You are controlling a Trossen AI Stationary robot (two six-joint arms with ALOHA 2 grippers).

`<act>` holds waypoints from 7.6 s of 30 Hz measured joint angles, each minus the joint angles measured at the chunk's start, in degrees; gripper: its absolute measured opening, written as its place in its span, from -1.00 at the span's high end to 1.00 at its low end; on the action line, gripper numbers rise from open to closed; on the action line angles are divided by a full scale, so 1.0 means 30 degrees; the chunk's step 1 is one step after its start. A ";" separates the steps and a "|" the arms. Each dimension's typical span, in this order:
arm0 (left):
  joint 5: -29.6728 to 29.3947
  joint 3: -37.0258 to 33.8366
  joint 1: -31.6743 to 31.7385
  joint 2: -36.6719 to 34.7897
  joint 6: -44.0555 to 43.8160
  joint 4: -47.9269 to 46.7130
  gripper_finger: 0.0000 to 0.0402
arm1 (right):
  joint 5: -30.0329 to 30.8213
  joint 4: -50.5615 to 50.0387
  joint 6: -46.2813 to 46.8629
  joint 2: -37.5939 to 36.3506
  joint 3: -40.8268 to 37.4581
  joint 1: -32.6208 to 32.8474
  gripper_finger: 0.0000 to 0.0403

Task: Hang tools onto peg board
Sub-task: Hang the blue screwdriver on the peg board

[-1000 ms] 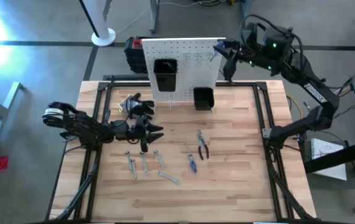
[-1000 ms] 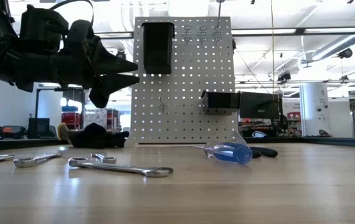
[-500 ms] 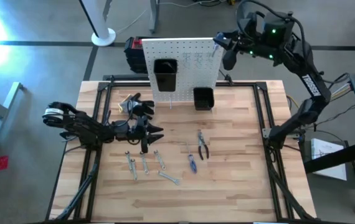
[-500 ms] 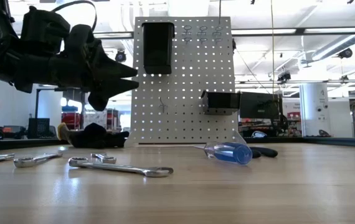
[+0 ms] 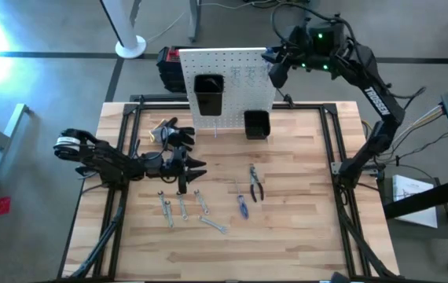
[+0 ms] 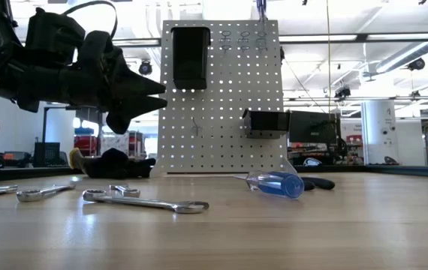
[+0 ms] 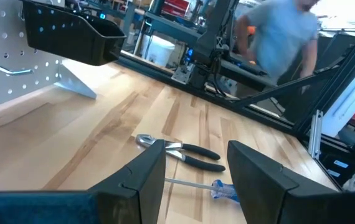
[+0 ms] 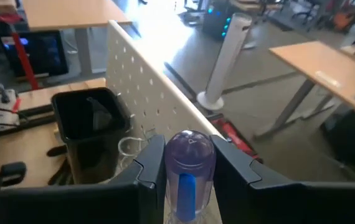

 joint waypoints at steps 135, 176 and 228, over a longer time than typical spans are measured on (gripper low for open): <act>0.0474 0.0000 0.0022 0.0007 -0.0313 -0.1329 0.19 | -0.2545 -0.1515 0.1795 -0.0216 0.1756 -0.2450 0.61; 0.0495 0.0000 0.0022 0.0007 -0.0401 -0.1584 0.19 | -0.3282 -0.2654 0.1784 0.1612 0.1471 -0.1789 0.61; -0.0211 -0.0146 0.0007 -0.0379 0.0465 0.0828 0.19 | 0.0685 -0.2951 0.3350 -0.5660 -0.3169 -0.0172 0.18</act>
